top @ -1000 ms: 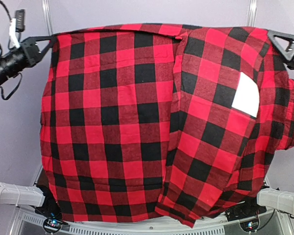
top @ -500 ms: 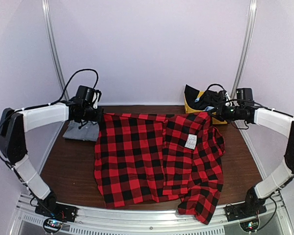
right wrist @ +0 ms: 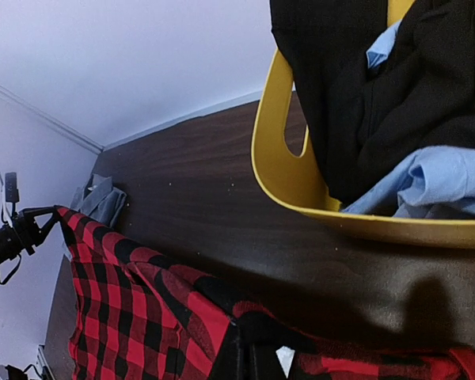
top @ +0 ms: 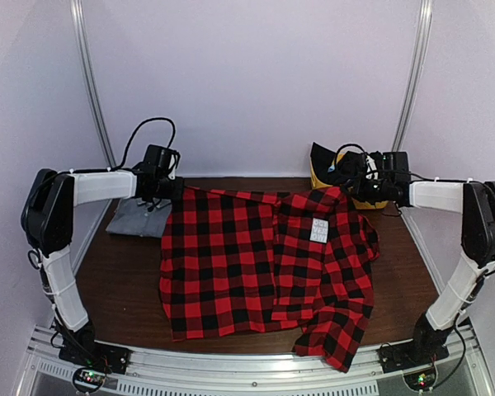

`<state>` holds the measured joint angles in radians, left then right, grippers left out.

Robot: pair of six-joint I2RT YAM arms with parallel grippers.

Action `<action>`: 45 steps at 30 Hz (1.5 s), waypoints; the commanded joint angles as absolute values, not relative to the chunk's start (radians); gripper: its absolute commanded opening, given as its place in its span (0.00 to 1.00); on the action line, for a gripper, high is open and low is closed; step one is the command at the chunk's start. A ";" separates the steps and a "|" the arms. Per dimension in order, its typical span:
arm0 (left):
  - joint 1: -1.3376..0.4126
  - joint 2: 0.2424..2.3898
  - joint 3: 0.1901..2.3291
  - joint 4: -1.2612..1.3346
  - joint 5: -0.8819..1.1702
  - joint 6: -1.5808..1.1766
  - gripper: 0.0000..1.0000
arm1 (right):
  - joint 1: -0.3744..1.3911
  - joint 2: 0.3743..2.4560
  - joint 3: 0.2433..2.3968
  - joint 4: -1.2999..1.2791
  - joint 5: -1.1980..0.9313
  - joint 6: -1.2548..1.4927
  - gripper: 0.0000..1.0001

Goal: Fold and stack the long sleeve shirts
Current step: Flatten out the crumpled shirt at the center of the board, then move the flattened shirt to the center of the board.

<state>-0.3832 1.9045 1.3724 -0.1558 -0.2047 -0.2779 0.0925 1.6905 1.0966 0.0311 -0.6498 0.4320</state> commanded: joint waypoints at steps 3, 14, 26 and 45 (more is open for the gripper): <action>-0.361 1.965 1.454 -0.108 -0.238 -0.261 0.02 | 0.100 1.734 1.206 0.081 -0.586 0.415 0.01; -0.351 1.949 1.477 -0.142 -0.155 -0.310 0.45 | 0.100 1.709 1.269 -0.070 -0.446 0.366 0.50; -0.359 1.697 1.207 -0.033 0.146 -0.413 0.69 | 0.163 1.471 0.996 -0.094 -0.395 0.348 0.60; -0.717 1.487 0.562 0.287 0.205 -0.651 0.73 | 0.300 1.442 0.488 0.107 -0.422 0.571 0.56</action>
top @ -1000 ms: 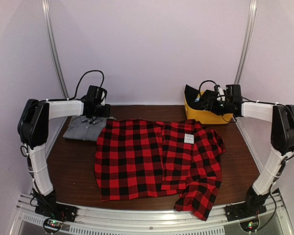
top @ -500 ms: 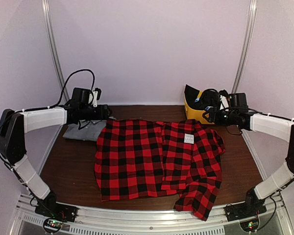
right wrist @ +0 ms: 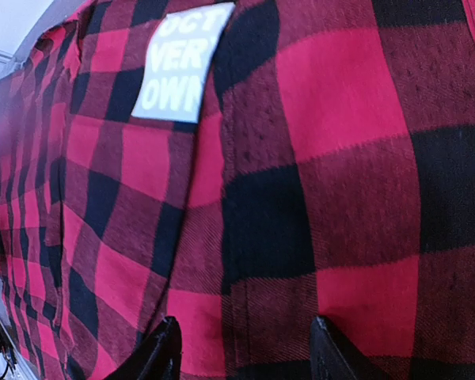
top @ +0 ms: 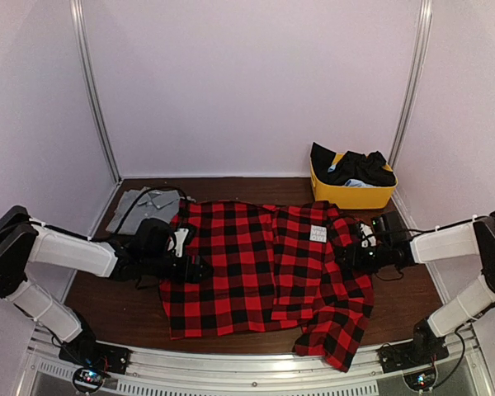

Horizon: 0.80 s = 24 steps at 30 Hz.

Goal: Fold and stack the long sleeve shirts
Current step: Move the flattened shirt to the center of the board.

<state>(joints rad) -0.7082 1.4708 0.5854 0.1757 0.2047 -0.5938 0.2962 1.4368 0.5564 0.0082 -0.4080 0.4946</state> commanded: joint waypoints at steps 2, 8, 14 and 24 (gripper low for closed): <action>-0.723 1.486 0.557 0.269 0.200 -0.650 0.73 | 0.307 1.434 0.451 0.125 -0.421 0.597 0.56; -0.727 1.486 0.535 0.164 0.161 -0.645 0.73 | 0.355 1.389 0.384 0.121 -0.392 0.651 0.56; -0.727 1.493 0.487 0.093 0.073 -0.636 0.71 | 0.446 1.262 0.333 0.054 -0.314 0.720 0.57; -0.726 1.516 0.502 0.033 -0.059 -0.604 0.70 | 0.544 1.054 0.326 -0.110 -0.213 0.787 0.57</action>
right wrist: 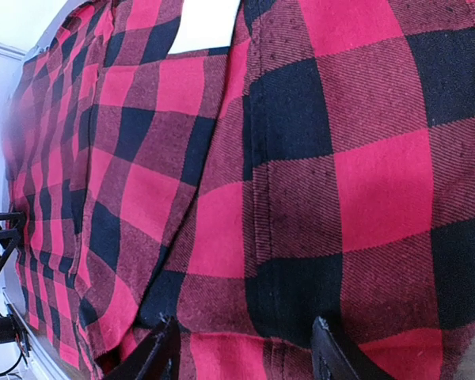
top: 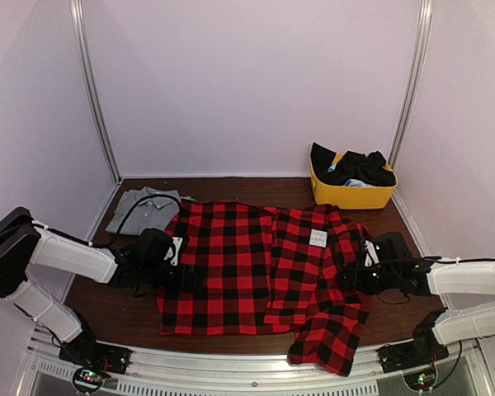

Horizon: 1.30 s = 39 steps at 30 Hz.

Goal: Fold and stack the long sleeve shirts
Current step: Move the flattened shirt to the center of the board, then pick up the sleeve from the center of the board.

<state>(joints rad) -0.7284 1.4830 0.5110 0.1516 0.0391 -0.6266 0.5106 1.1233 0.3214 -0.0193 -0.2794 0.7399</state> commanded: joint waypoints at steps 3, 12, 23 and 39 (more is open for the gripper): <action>-0.726 1.524 0.532 0.009 -0.096 -0.586 0.72 | 0.574 1.009 0.343 -0.148 -0.189 0.801 0.58; -0.726 1.487 0.628 0.027 -0.073 -0.533 0.77 | 0.785 1.051 0.457 -0.143 -0.174 0.757 0.58; -0.727 1.444 0.696 0.017 -0.050 -0.534 0.77 | 0.966 1.262 0.497 -0.002 -0.157 0.826 0.54; -0.726 1.442 0.704 0.005 -0.056 -0.525 0.78 | 1.038 1.435 0.565 0.107 -0.156 0.840 0.21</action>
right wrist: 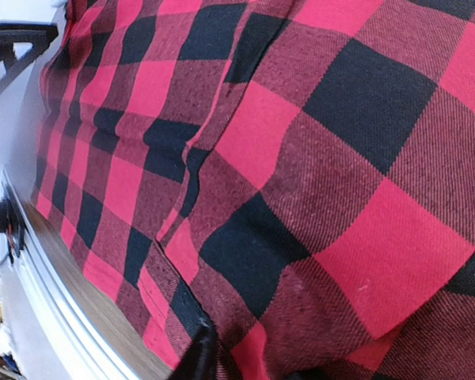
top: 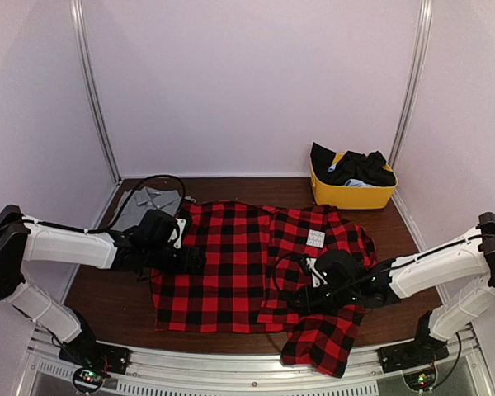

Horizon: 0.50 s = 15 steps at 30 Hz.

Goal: Fold and stack the long sleeve shirts
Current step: Pick up the sleeve from the center of the board.

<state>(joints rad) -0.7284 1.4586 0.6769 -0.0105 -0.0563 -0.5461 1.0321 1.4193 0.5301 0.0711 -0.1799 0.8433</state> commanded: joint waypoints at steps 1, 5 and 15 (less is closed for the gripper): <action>-0.726 1.441 0.705 0.005 -0.059 -0.524 0.77 | 1.038 1.437 0.574 0.103 -0.148 0.837 0.15; -0.727 1.427 0.711 -0.030 -0.071 -0.519 0.78 | 1.035 1.423 0.656 0.029 -0.099 0.797 0.00; -0.726 1.363 0.720 -0.057 -0.103 -0.514 0.78 | 0.769 1.401 0.974 -0.145 -0.090 0.531 0.00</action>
<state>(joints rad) -0.7284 1.3960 0.6830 -0.0589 -0.0772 -0.5293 0.8841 1.4044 0.8642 -0.0906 -0.1074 0.6704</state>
